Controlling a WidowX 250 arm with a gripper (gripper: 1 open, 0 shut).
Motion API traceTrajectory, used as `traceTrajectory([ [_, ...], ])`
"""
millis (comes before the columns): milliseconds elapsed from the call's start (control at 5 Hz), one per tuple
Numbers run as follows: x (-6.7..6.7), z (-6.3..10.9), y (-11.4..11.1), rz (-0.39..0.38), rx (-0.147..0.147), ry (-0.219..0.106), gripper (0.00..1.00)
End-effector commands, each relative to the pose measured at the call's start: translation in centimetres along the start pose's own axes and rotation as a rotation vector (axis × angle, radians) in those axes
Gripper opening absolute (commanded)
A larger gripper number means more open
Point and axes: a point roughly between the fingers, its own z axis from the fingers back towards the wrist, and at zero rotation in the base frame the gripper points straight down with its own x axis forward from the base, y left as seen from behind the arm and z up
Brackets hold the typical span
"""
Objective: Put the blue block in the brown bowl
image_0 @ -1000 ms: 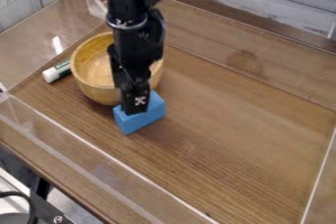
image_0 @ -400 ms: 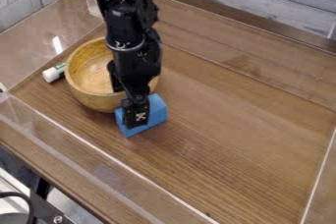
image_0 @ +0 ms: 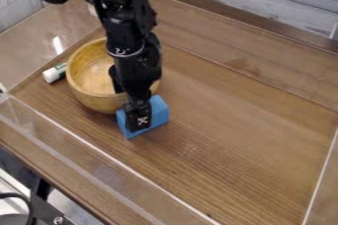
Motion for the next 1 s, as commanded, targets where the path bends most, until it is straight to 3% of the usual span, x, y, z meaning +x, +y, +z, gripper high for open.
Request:
traceTrajectory([
  [0, 0.32, 0.46, 0.55, 0.008, 0.016, -0.031, 0.0],
  [800, 0.54, 0.95, 0.62, 0.025, 0.005, -0.063, 0.0],
])
